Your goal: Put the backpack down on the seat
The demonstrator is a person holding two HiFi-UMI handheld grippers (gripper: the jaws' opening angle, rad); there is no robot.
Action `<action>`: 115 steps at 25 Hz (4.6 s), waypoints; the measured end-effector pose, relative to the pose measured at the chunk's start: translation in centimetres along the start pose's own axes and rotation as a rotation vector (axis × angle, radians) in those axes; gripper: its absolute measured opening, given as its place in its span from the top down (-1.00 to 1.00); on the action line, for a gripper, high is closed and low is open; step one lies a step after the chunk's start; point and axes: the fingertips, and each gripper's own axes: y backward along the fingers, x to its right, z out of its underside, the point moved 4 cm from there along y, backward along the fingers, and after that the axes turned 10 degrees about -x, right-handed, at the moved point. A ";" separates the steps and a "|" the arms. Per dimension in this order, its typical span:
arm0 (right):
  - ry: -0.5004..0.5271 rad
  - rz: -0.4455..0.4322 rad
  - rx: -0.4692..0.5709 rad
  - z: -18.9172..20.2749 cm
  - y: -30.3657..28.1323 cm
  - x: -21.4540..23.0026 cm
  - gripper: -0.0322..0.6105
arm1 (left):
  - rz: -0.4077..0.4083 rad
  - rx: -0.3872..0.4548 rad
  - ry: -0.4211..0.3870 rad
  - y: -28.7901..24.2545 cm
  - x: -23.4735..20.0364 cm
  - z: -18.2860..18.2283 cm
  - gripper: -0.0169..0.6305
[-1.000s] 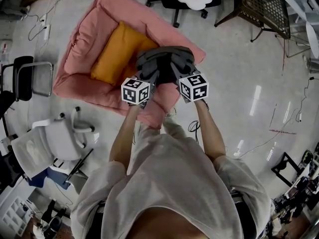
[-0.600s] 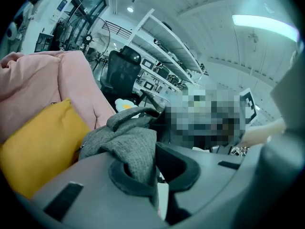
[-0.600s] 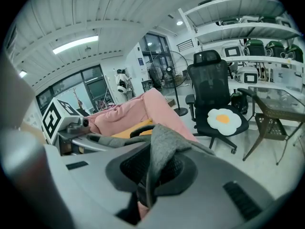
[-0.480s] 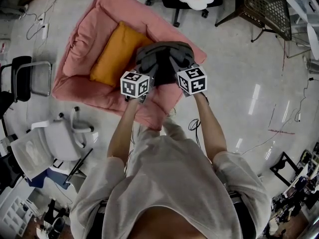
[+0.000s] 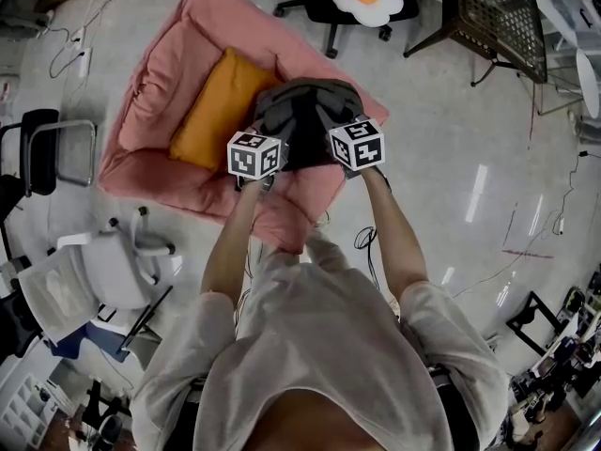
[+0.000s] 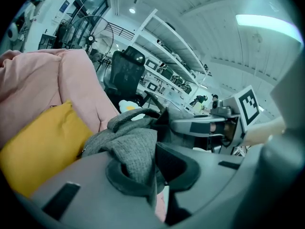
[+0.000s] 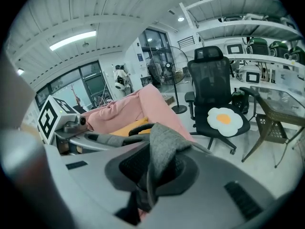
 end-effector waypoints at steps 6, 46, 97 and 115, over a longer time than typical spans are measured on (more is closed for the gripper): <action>-0.001 0.008 -0.031 0.2 -0.8 0.5 0.65 | -0.021 -0.024 0.008 -0.3 -1.0 0.2 0.56; 0.100 0.142 0.213 2.1 14.9 -6.4 0.33 | -0.112 0.178 -0.143 11.5 8.4 3.2 0.27; 0.199 0.230 0.371 2.0 26.4 -10.3 0.91 | -0.128 0.361 -0.316 19.1 18.9 -0.9 0.88; 0.192 0.225 0.354 2.2 25.8 -9.9 0.91 | -0.130 0.358 -0.311 18.8 18.5 -1.1 0.88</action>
